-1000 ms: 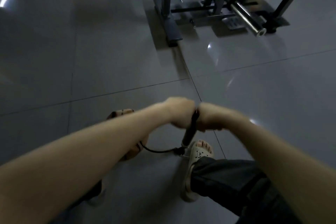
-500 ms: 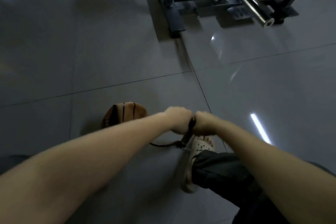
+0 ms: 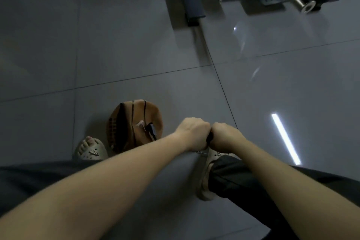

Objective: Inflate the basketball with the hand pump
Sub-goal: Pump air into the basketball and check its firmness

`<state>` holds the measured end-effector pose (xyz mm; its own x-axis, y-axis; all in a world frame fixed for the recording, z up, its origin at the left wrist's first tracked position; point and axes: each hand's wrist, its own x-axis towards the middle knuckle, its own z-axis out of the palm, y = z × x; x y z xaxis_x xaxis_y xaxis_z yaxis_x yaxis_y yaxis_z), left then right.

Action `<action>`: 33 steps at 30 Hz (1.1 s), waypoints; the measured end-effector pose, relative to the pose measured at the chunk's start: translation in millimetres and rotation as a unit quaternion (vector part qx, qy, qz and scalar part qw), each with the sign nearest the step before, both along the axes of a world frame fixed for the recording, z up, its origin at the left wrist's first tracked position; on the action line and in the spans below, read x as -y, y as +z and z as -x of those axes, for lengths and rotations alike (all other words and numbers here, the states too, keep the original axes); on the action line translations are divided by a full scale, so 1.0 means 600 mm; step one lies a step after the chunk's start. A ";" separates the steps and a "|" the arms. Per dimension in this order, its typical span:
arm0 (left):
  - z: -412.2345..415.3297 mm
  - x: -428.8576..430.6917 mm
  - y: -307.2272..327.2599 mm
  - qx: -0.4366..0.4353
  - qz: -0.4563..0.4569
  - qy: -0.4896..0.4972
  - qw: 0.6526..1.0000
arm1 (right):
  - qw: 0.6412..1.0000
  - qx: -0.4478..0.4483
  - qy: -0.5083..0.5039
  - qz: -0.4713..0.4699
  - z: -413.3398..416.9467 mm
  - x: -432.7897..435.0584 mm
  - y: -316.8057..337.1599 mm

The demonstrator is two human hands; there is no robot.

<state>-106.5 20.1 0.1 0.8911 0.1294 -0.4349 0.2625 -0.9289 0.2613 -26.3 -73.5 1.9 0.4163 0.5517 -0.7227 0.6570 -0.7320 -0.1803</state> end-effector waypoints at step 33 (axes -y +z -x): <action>-0.034 -0.035 0.109 -0.037 -0.021 -0.032 0.999 | 0.998 0.008 0.054 0.039 -0.025 -0.041 0.117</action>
